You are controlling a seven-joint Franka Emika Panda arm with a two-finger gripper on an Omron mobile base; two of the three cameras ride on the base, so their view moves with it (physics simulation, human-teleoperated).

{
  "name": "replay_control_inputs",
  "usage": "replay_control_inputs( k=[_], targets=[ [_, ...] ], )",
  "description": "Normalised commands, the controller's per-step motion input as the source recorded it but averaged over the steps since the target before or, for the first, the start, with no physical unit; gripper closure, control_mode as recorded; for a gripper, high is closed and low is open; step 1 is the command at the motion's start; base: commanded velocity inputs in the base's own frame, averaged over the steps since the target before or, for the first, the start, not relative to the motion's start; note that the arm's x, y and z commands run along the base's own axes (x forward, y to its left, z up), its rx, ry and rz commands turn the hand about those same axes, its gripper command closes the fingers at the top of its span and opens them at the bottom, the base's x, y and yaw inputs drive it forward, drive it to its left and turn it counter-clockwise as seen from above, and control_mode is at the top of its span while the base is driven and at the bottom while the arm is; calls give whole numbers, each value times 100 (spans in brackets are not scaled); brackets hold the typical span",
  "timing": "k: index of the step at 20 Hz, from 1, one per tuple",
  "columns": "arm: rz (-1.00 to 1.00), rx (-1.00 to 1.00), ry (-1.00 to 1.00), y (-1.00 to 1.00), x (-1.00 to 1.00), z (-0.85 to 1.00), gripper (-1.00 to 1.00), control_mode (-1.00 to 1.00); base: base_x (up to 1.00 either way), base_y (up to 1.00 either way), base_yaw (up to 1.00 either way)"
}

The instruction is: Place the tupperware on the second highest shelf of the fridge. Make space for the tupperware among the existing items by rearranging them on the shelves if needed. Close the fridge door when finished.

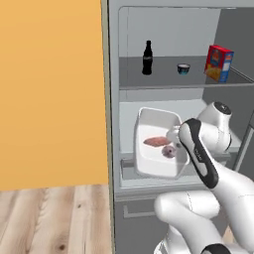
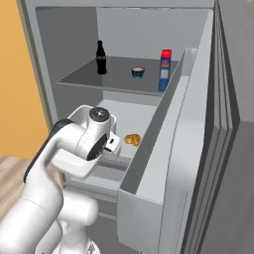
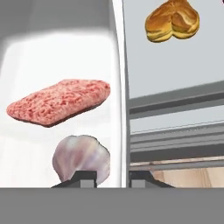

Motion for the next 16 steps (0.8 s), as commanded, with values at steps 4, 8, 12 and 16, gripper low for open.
replay_control_inputs(
  k=[4, 8, 12, 16],
  targets=[
    [3, 0, -3, -4, 52, -17, 100, -100, 0, 0, 0],
    [0, 0, -11, -1, 51, -24, 100, -100, 0, 0, 0],
    [0, 0, -10, -25, 57, -5, 100, -100, 0, 0, 0],
    [0, 0, -5, -28, 59, 0, 100, -100, 0, 0, 0]
  ],
)
